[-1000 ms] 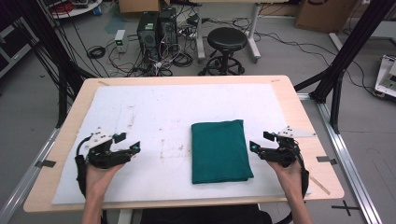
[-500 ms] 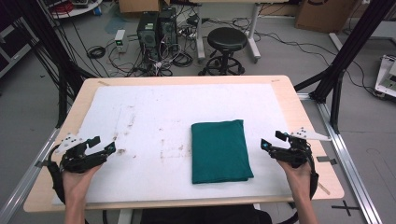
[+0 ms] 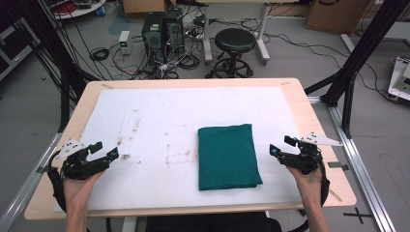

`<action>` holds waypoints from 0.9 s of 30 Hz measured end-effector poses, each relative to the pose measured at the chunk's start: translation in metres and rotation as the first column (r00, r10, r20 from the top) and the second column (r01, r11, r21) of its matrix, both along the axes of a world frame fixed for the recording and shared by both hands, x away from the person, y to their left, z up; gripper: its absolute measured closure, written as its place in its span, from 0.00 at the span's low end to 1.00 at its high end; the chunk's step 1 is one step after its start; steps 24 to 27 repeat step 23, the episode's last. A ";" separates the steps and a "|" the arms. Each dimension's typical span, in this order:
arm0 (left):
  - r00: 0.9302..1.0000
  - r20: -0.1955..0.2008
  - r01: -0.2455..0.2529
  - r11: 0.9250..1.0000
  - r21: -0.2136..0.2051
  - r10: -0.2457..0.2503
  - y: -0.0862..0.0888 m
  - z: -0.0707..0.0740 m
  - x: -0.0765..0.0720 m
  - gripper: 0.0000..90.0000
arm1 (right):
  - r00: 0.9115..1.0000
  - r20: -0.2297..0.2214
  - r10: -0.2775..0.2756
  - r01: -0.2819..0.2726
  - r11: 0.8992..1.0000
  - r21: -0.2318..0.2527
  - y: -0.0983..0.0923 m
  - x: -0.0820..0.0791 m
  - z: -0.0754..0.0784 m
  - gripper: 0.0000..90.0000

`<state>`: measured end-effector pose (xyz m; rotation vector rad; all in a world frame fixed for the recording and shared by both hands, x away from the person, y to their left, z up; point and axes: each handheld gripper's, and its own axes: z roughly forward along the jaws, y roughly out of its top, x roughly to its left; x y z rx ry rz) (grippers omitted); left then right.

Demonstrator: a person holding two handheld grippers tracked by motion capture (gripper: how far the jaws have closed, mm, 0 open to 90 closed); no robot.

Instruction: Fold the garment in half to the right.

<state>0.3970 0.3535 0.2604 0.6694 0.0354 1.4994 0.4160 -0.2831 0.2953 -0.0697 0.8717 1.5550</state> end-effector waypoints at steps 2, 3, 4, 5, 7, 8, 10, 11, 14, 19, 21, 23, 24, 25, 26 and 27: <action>1.000 -0.002 0.000 1.000 0.000 0.000 -0.001 0.001 0.001 0.33 | 1.000 -0.001 -0.002 0.002 1.000 -0.003 0.000 0.001 0.000 0.25; 1.000 -0.004 0.002 1.000 0.001 -0.002 -0.002 0.001 0.001 0.33 | 1.000 -0.003 0.000 0.000 1.000 -0.003 0.000 0.001 0.001 0.25; 1.000 -0.003 0.002 1.000 0.003 -0.002 -0.003 0.001 0.001 0.33 | 1.000 -0.008 0.003 -0.003 1.000 -0.004 0.000 0.002 0.000 0.25; 1.000 -0.005 0.002 1.000 0.004 -0.002 -0.003 0.001 0.001 0.33 | 1.000 -0.009 0.004 -0.004 1.000 -0.004 0.000 0.002 0.001 0.25; 1.000 -0.008 0.002 1.000 0.004 -0.002 -0.004 0.002 0.002 0.32 | 1.000 -0.010 0.006 -0.006 1.000 -0.008 0.001 0.002 0.001 0.25; 1.000 -0.008 0.000 1.000 0.006 0.000 -0.005 0.002 0.002 0.33 | 1.000 -0.009 0.005 -0.005 1.000 -0.010 0.001 0.002 0.000 0.25; 1.000 -0.011 0.000 1.000 0.008 0.000 -0.005 0.002 0.003 0.33 | 1.000 -0.007 0.003 -0.003 1.000 -0.012 0.002 0.002 0.000 0.25; 1.000 -0.013 -0.001 1.000 0.008 0.001 -0.005 0.002 0.003 0.33 | 1.000 -0.006 0.002 -0.002 1.000 -0.013 0.002 0.002 0.000 0.25; 1.000 -0.016 0.001 1.000 0.000 -0.001 -0.006 0.003 0.004 0.33 | 1.000 -0.010 0.003 -0.003 1.000 -0.012 0.002 0.002 0.000 0.25; 1.000 -0.020 -0.002 1.000 0.005 0.002 -0.006 0.003 0.005 0.33 | 1.000 -0.007 0.001 -0.002 1.000 -0.013 0.002 0.002 0.000 0.25; 1.000 -0.018 0.000 1.000 0.006 0.000 -0.006 0.003 0.004 0.33 | 1.000 -0.004 0.002 -0.003 1.000 -0.011 0.002 0.001 0.000 0.25; 1.000 -0.016 0.001 1.000 0.003 -0.001 -0.005 0.002 0.003 0.33 | 1.000 -0.004 0.003 -0.003 1.000 -0.011 0.002 0.000 0.000 0.25; 1.000 -0.016 0.001 1.000 0.003 -0.001 -0.005 0.002 0.003 0.33 | 1.000 -0.004 0.003 -0.003 1.000 -0.011 0.002 0.000 0.000 0.25; 1.000 -0.016 0.001 1.000 0.003 -0.001 -0.005 0.002 0.003 0.33 | 1.000 -0.004 0.003 -0.003 1.000 -0.011 0.002 0.000 0.000 0.25; 1.000 -0.016 0.001 1.000 0.003 -0.001 -0.005 0.002 0.003 0.33 | 1.000 -0.004 0.003 -0.003 1.000 -0.011 0.002 0.000 0.000 0.25; 1.000 -0.016 0.001 1.000 0.003 -0.001 -0.005 0.002 0.003 0.33 | 1.000 -0.004 0.003 -0.003 1.000 -0.011 0.002 0.000 0.000 0.25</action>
